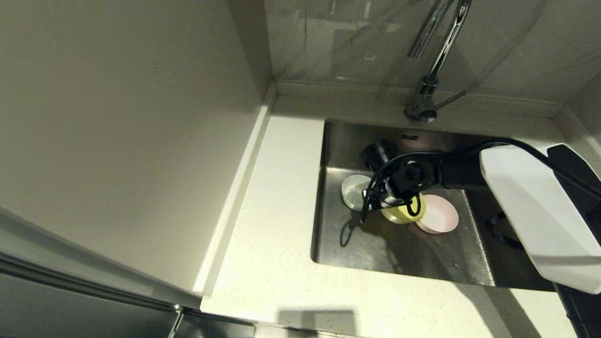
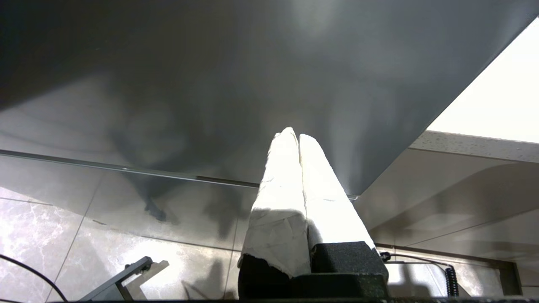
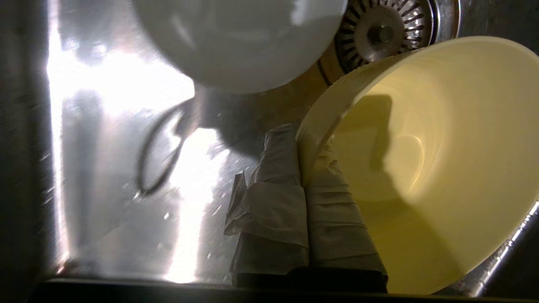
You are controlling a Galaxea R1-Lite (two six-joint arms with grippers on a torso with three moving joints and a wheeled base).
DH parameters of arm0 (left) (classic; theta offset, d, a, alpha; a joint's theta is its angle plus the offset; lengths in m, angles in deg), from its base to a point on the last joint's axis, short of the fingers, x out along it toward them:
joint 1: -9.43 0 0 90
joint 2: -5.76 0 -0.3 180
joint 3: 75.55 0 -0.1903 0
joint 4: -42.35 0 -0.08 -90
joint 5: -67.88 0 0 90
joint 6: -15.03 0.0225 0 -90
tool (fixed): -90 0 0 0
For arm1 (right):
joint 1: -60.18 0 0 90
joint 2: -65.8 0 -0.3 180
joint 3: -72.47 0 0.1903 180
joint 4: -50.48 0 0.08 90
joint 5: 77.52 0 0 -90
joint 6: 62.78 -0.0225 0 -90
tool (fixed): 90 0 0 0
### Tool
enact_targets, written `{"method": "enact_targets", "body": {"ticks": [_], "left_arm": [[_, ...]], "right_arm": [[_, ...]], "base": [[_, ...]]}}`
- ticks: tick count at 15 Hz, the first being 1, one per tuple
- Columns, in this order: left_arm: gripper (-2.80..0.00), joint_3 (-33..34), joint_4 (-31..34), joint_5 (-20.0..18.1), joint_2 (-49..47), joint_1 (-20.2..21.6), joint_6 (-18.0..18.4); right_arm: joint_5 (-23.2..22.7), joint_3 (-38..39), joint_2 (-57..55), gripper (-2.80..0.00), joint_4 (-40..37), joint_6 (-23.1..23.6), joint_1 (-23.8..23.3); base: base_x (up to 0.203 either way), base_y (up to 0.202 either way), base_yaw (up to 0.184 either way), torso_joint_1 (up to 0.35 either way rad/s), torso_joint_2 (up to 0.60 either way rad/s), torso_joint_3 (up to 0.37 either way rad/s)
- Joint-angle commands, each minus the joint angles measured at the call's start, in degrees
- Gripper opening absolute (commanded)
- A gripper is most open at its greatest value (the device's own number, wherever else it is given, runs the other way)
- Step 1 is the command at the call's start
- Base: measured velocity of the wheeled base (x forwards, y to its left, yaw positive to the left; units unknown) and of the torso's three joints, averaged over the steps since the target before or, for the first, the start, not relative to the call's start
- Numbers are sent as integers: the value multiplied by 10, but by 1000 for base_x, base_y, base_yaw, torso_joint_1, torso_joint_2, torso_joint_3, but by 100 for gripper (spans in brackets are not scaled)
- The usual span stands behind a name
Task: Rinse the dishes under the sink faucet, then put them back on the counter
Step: Put a bowl into the sink, then turn on the faucet
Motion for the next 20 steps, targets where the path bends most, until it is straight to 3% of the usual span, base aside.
{"method": "enact_targets", "body": {"ticks": [1,7,8,16,20], "left_arm": [[-280,0,0,0,1,0,0],[-280,0,0,0,1,0,0],[-280,0,0,0,1,0,0],[-280,0,0,0,1,0,0],[-280,0,0,0,1,0,0]], "right_arm": [[1,-2,-29,-280,9,0,-13],[2,-2,-51,-280,26,5,-20],[2,-3,-49,0,26,6,-20],[3,24,61,0,0,0,-24],[-12,112,224,0,-27,-9,-77]], "base": [[0,0,0,0,0,0],[0,0,0,0,0,0],[0,0,0,0,0,0],[0,0,0,0,0,0],[0,0,0,0,0,0]]}}
